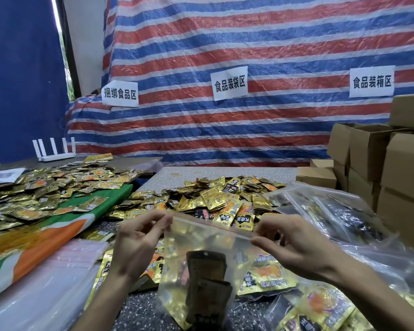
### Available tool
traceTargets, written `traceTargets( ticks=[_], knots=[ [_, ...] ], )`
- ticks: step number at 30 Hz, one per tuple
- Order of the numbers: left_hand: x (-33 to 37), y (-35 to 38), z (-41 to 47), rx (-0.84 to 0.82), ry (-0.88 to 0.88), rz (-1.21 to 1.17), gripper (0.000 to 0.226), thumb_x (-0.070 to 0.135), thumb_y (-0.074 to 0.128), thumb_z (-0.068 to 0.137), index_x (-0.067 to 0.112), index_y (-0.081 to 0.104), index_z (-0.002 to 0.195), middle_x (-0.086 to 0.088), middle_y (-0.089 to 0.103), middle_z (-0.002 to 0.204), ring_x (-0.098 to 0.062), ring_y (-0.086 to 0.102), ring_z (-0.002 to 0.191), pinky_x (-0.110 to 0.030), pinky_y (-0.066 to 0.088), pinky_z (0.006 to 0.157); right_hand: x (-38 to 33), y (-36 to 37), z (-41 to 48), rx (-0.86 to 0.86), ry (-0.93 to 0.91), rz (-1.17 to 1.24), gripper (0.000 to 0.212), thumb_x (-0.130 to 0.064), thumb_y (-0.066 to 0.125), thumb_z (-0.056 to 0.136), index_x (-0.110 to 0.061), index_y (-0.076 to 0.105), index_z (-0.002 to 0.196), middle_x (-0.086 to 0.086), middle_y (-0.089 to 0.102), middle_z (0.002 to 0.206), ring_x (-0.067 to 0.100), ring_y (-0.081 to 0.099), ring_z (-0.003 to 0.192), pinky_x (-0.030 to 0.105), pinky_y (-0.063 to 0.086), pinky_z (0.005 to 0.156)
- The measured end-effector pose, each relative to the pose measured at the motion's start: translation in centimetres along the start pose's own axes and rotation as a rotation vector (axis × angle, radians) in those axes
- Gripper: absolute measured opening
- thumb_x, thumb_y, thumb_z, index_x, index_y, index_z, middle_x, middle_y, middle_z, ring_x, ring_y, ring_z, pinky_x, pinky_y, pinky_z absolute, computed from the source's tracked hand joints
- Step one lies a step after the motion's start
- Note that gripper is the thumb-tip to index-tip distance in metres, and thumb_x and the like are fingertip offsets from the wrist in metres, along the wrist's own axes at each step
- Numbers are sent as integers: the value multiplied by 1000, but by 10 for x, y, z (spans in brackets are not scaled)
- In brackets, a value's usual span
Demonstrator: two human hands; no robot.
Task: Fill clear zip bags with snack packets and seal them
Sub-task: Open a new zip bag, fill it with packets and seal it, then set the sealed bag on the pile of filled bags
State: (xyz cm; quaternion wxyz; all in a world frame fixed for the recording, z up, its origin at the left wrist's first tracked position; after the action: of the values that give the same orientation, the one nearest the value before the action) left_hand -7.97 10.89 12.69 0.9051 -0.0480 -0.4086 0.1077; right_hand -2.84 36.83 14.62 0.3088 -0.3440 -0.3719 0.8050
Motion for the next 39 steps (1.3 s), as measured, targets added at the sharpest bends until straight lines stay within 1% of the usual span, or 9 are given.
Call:
traceTargets(
  ticks=[7,11,12,15,24,26,31,35,39],
  knots=[
    [43,61,33,-20,64,-114,18,20,62,96,22,70,80,-4,67,73,-17,54,39,-19,37,36,29,-12,-8,127,189,530,19,-36,64,92,-19,56,97,-7,69,96,16,68,85,30,57,51],
    [81,122,45,-120,161,-147,17,18,60,98,16,67,83,-5,65,73,-21,55,43,-24,39,38,41,-2,-5,62,326,551,82,-39,88,67,-29,40,133,-5,67,110,15,72,92,30,61,58],
    [87,134,46,-135,182,-147,17,18,59,98,17,66,83,-5,65,73,-21,55,44,-25,40,39,46,-3,-4,58,353,525,80,-34,88,70,-26,43,135,-3,68,106,17,73,85,28,58,53],
    [91,149,53,-110,178,-160,17,20,59,99,19,66,83,-4,65,73,-23,57,48,-27,43,41,58,-18,1,103,354,515,14,-23,73,90,-13,71,99,10,73,85,27,71,64,33,54,42],
    [48,154,52,-69,-24,-126,6,28,63,95,29,61,101,9,66,106,-18,68,90,-40,59,76,171,-39,9,396,733,921,5,-5,70,89,0,69,90,14,69,82,21,69,56,29,58,49],
    [36,154,46,-114,-57,-62,4,27,63,95,26,63,99,8,67,102,-16,67,88,-36,59,74,206,-37,0,384,871,795,17,-13,75,87,1,67,91,18,71,89,24,72,59,31,58,48],
    [7,160,26,-250,-117,52,2,22,63,95,22,63,94,6,65,99,-14,64,90,-30,55,77,244,-42,-14,121,947,-184,31,-29,84,75,-8,64,66,2,65,54,12,62,45,27,50,46],
    [-13,154,11,-254,-164,61,3,20,62,95,20,65,93,4,66,94,-14,65,89,-31,56,77,218,-42,-4,156,915,-467,19,-32,73,82,-14,67,86,8,71,84,28,68,80,35,54,70],
    [-33,145,-1,-226,-210,35,4,20,62,96,23,63,95,6,65,93,-4,62,82,-15,50,65,148,-30,19,376,614,-480,23,-32,63,90,-19,60,109,6,62,104,27,59,91,33,38,66]
  ],
)
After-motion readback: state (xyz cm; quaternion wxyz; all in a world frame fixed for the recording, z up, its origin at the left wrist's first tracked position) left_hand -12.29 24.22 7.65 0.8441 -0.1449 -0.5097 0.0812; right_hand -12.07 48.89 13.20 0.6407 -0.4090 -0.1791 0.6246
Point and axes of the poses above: each hand's wrist, its own z-axis towards the middle knuckle, its own y-axis out of the palm, x = y × z, the point moved 10 cm from there along z, towards the middle knuckle
